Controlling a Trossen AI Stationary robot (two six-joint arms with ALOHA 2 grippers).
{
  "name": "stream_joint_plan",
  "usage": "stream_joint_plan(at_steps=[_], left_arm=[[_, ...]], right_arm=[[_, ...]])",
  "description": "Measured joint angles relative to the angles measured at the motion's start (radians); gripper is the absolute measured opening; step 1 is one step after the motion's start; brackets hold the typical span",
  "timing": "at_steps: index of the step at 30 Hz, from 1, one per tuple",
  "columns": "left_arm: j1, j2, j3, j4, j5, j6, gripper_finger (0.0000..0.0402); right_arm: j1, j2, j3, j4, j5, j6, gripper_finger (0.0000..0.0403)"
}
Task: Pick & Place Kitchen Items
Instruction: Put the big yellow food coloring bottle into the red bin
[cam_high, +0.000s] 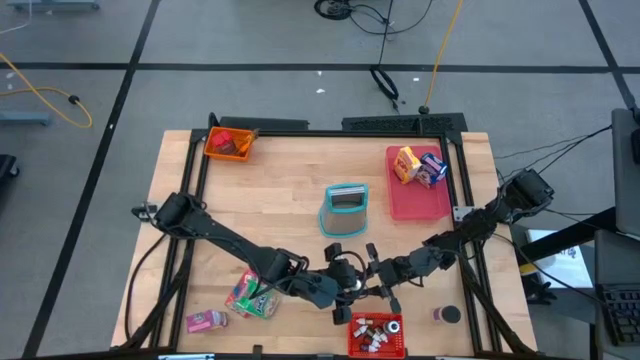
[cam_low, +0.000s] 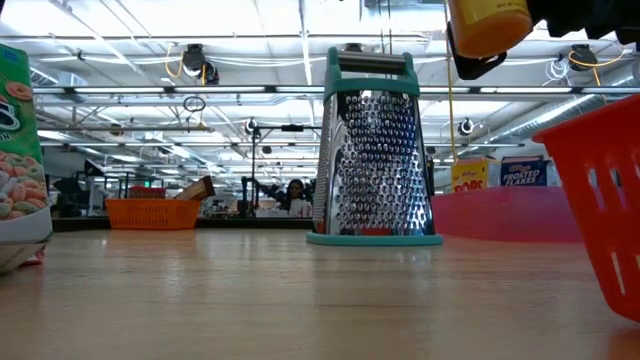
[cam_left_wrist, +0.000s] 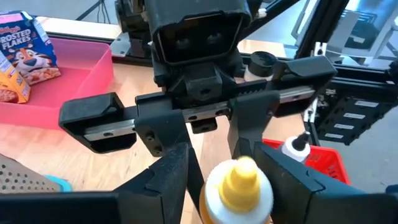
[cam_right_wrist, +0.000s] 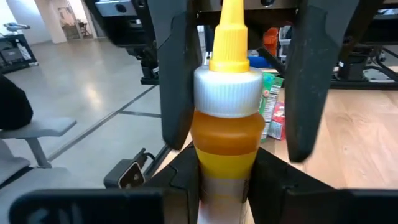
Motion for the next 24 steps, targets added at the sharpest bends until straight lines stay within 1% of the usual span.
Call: stream_joint_plan(at_steps=[4, 10, 14, 16, 19, 21, 24], left_arm=[[-0.011, -0.009, 0.000, -0.013, 0.000, 0.007, 0.0182], [-0.029, -0.010, 0.000, -0.011, -0.010, 0.056, 0.0183], [-0.036, -0.044, -0.001, -0.102, -0.015, 0.032, 0.0184], [-0.049, -0.070, -0.001, -0.151, -0.056, 0.015, 0.0184], [-0.075, -0.083, -0.002, -0.214, -0.186, -0.019, 0.0184], [-0.101, -0.095, -0.005, -0.285, -0.297, -0.050, 0.0184], [-0.129, -0.105, 0.000, -0.334, -0.379, -0.105, 0.0184]], right_arm=[[0.014, -0.001, 0.000, 0.002, 0.004, 0.002, 0.0085], [0.018, -0.001, 0.000, -0.003, -0.013, 0.005, 0.0085], [0.031, -0.001, 0.000, -0.003, 0.002, 0.014, 0.0085], [0.039, -0.004, 0.001, 0.004, 0.008, 0.014, 0.0085], [0.057, -0.008, 0.001, 0.000, -0.038, 0.018, 0.0085], [0.071, -0.008, 0.001, -0.003, -0.033, 0.017, 0.0084], [0.096, -0.008, 0.003, -0.007, -0.015, 0.013, 0.0084]])
